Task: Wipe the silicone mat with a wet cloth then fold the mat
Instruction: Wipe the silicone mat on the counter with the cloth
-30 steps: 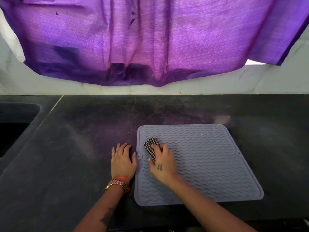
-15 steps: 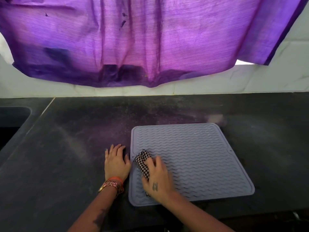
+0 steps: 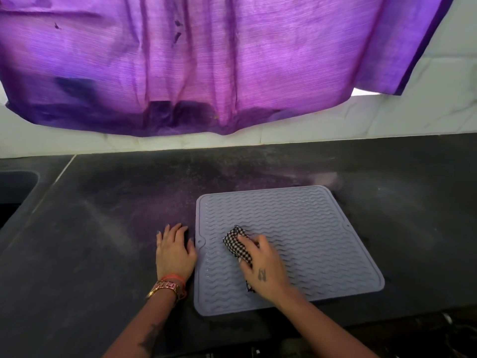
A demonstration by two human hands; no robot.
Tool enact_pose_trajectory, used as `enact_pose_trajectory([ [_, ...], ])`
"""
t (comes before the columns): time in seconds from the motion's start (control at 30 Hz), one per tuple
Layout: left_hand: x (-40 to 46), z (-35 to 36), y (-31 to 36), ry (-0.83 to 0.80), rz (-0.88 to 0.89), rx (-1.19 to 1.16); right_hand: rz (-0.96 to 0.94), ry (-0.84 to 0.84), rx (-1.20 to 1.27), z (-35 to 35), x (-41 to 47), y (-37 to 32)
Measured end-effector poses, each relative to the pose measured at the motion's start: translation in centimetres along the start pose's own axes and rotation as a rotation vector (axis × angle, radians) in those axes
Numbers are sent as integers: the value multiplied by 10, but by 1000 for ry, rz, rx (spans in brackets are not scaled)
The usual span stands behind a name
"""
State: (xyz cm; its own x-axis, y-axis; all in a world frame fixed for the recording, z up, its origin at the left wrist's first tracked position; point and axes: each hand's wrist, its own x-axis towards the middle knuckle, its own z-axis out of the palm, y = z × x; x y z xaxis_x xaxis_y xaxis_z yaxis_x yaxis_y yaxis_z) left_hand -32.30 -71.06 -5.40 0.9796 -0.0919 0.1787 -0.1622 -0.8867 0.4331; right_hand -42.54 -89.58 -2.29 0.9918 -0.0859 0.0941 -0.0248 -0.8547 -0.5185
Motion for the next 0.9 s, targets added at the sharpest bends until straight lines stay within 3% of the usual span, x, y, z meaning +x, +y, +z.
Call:
enact_pose_trajectory([
  [0.47, 0, 2, 0, -9, 11, 45, 65, 23, 14, -16, -4, 34],
  [0.9, 0, 2, 0, -7, 15, 27, 200, 221, 62, -34, -25, 73],
])
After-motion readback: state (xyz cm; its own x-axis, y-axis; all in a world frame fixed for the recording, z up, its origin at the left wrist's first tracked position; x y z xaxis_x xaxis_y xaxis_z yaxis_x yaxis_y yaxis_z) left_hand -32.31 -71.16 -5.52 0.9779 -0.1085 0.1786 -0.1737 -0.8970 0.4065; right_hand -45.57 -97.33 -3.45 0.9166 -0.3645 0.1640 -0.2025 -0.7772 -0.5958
